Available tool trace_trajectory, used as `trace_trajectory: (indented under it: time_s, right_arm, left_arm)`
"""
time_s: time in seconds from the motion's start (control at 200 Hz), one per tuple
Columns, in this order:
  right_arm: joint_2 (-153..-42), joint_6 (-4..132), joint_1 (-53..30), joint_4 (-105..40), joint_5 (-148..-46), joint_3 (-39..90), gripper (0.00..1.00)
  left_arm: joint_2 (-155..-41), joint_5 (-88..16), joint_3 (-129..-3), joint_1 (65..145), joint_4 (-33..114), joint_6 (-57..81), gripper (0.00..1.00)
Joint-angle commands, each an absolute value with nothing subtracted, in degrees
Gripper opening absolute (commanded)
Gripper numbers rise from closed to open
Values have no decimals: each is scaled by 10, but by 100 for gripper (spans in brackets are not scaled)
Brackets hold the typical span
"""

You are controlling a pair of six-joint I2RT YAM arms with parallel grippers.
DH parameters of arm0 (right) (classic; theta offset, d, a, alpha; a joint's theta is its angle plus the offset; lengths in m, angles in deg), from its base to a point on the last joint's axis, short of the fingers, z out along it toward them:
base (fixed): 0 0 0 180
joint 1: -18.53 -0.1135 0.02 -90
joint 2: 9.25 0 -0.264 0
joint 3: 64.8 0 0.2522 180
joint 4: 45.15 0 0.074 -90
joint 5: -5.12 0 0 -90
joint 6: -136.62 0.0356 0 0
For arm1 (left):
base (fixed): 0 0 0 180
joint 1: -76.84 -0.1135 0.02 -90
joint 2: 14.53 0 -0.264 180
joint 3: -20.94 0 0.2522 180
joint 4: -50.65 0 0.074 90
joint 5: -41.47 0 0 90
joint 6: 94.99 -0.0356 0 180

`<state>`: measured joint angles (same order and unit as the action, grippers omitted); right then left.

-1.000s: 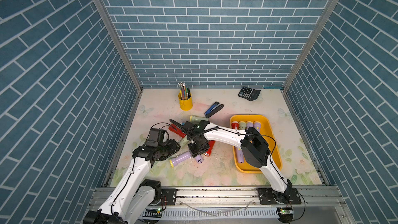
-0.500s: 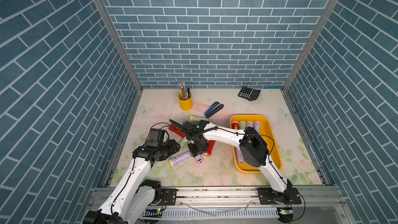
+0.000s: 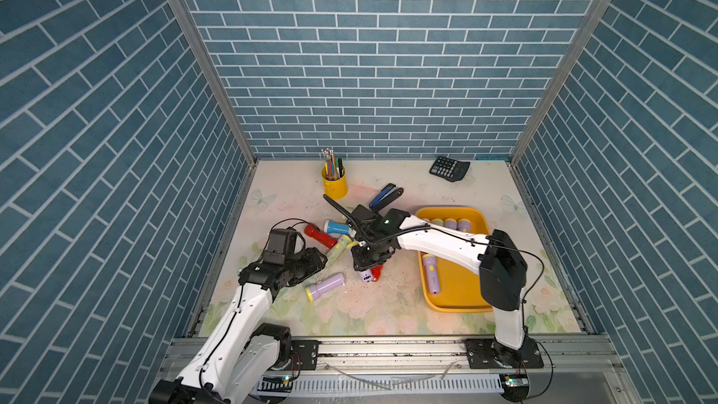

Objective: Put the flashlights into the storage boxes
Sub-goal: Pick up the flashlight from the center of the board, then place the flashlight at the storage box.

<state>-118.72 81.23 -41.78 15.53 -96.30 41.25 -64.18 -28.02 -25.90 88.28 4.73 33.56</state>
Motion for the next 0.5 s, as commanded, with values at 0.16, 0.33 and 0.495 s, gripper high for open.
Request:
trace_trajectory:
  time_s: [0.16, 0.33, 0.495]
  right_arm:
    - [-1033, 835, -324, 136, -984, 281, 35]
    - [-933, 830, -249, 146, -998, 186, 35]
    - [-855, 809, -174, 177, -1020, 108, 35]
  left_arm:
    - [-692, -303, -326, 973, 112, 316, 57]
    - [-760, -331, -389, 1060, 137, 287, 57]
    - [-842, -354, -448, 1141, 154, 259, 57]
